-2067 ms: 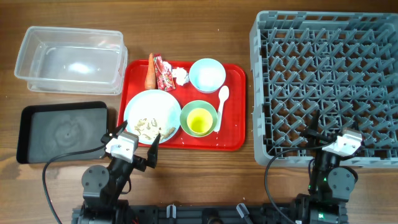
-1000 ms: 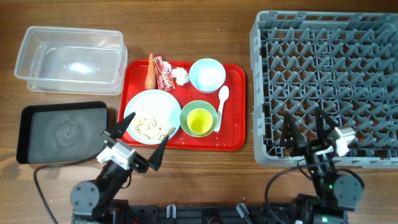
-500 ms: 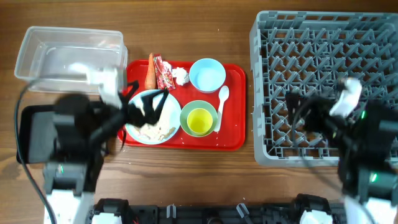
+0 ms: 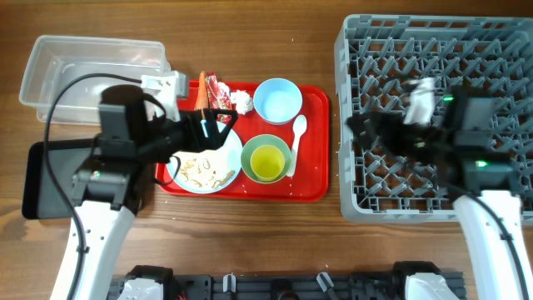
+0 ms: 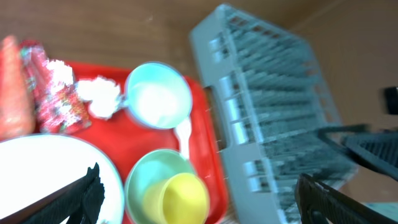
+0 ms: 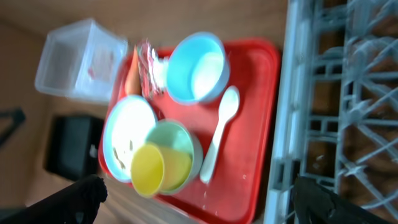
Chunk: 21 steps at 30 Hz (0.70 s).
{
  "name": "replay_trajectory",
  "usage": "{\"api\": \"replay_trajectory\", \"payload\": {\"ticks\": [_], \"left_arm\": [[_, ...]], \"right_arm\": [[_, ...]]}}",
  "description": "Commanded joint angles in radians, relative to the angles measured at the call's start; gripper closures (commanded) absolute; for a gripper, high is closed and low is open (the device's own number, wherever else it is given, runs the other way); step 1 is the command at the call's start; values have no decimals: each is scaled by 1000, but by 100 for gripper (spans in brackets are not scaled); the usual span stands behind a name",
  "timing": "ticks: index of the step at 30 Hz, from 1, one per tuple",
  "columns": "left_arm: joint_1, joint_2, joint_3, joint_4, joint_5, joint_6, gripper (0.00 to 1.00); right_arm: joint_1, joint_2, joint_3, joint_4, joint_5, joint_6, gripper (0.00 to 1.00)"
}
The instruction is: Sort waste into correct bins and load items into the dishwasher rack
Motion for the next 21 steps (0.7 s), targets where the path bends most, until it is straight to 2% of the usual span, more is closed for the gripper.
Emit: {"api": "replay_trajectory", "payload": {"ticks": [1, 3, 5, 8, 10, 14, 17, 21], "left_arm": [[-82, 19, 15, -37, -256, -17, 0], [-101, 17, 15, -45, -298, -45, 0], [-101, 17, 15, -40, -271, -61, 0], [-98, 10, 15, -53, -253, -47, 0], [-80, -8, 22, -56, -256, -53, 1], [-48, -52, 84, -78, -256, -54, 16], [-45, -66, 138, -150, -255, -54, 19], [-72, -34, 138, -254, -256, -51, 23]], "right_arm": [[206, 2, 13, -5, 266, 26, 2], [313, 5, 13, 0, 340, 73, 3], [400, 18, 13, 6, 405, 122, 5], [491, 65, 13, 45, 400, 135, 15], [546, 120, 13, 75, 405, 151, 16], [584, 260, 13, 135, 434, 198, 25], [576, 325, 13, 158, 470, 199, 27], [525, 295, 20, 157, 505, 220, 27]]}}
